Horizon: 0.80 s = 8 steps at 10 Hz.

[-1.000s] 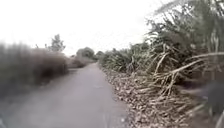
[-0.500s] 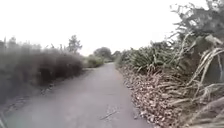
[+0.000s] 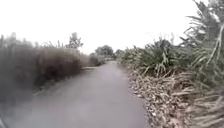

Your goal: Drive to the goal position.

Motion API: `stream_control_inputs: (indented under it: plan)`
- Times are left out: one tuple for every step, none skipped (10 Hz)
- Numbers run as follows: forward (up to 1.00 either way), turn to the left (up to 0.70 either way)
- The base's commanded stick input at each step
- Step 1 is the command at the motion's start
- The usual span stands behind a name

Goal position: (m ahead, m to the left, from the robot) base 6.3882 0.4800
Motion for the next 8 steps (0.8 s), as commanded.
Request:
stream_control_inputs:
  plan:
    - [1.0,0.0]
    - [1.0,0.0]
    - [1.0,0.0]
    - [1.0,0.0]
    - [1.0,0.0]
    - [1.0,0.0]
    - [1.0,0.0]
    - [1.0,0.0]
